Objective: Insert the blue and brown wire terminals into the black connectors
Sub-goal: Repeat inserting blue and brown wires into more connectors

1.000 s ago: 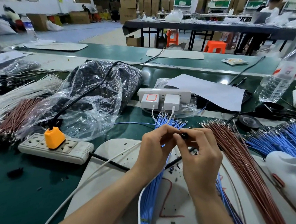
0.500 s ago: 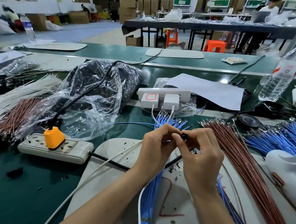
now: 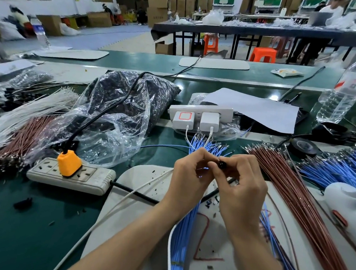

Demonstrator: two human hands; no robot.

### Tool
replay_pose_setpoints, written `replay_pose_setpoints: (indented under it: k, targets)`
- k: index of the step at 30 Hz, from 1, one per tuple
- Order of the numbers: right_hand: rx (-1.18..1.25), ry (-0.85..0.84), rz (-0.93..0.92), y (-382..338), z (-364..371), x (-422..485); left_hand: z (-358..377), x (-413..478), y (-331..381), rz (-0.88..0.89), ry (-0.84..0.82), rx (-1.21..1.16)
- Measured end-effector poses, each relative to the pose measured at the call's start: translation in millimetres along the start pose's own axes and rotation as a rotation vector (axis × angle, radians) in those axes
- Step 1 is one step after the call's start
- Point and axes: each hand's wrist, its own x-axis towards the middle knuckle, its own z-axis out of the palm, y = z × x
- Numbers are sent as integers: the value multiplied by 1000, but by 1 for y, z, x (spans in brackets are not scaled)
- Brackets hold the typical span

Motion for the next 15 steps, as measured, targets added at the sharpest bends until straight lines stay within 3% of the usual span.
replay_pose_setpoints:
  k: [15]
  targets:
    - [18,21,-7,-2,-2,2,-3,2,-1,-43,-38,-30]
